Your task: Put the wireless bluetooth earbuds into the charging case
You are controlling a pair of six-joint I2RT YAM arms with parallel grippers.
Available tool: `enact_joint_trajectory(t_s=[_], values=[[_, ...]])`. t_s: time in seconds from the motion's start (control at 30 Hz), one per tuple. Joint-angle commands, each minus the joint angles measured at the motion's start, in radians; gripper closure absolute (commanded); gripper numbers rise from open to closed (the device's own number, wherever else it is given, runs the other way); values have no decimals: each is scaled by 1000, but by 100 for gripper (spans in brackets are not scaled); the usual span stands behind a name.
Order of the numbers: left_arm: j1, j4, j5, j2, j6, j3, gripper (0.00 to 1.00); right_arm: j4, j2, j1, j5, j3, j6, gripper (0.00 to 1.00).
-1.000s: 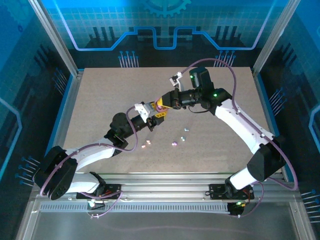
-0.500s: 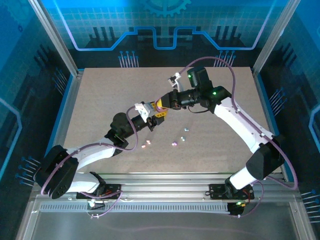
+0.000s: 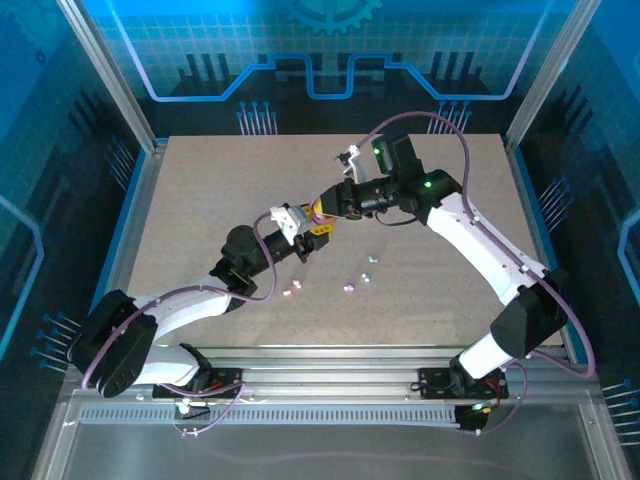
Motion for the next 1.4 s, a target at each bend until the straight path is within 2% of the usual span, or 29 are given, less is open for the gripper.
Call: enact_joint_trajectory(t_s=[0.0,0.57,0.93,1.2,1.37], values=[[-3,86,-18,-4,-1,41,68,-85,21,23,41,21,-21,76],[-3,86,-17,1,-7,48,68,-142,12,22,109,45,-48,73],[-3,73,-17,-16,-2,29,68,-95,-45,21,121,46,-52,60],[-3,71,-27,-30,1,13,68,-41,-131,11,64,26,-113,55],[-3,68,-43,-46,-1,1,68,8,-272,-19,178,-44,-170,54]])
